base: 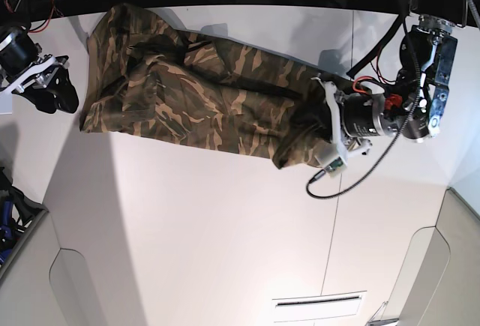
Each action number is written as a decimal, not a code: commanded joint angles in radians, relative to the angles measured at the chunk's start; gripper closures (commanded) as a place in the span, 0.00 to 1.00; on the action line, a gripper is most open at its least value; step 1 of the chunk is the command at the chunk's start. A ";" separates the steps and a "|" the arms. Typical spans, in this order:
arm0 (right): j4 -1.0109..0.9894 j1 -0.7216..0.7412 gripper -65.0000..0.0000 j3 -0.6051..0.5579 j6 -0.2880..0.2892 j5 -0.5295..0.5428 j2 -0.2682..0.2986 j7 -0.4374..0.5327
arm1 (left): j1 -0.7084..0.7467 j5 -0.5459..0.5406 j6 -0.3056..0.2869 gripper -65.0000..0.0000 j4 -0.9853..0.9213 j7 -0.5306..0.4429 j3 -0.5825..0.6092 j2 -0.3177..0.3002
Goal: Fold the T-shirt properly
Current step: 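Grasp the strip end with the left gripper and fold it toward the right gripper, then lift the folded bundle with both grippers and fold it over again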
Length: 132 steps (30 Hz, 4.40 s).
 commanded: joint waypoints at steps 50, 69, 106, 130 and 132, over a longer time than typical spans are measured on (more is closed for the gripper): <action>-0.344 -0.011 0.49 -0.192 0.024 0.193 -0.034 0.002 | 0.045 0.280 0.052 0.45 -0.142 -0.284 0.448 0.434; -0.344 0.058 0.49 -0.299 0.026 0.129 -0.095 0.010 | 0.009 0.226 0.014 0.45 -0.185 -0.229 0.448 0.433; -0.343 0.174 1.00 -0.002 0.024 0.147 0.282 -0.020 | 0.021 0.142 -0.006 0.45 0.014 -0.053 -0.067 0.425; -0.197 0.545 1.00 -0.635 0.014 -0.233 0.076 -0.023 | 0.109 0.143 -0.006 0.45 -0.209 -0.199 -0.099 0.428; -0.203 0.545 0.79 -0.745 0.014 -0.330 0.047 0.004 | 0.109 0.132 -0.006 0.45 -0.209 -0.196 -0.099 0.428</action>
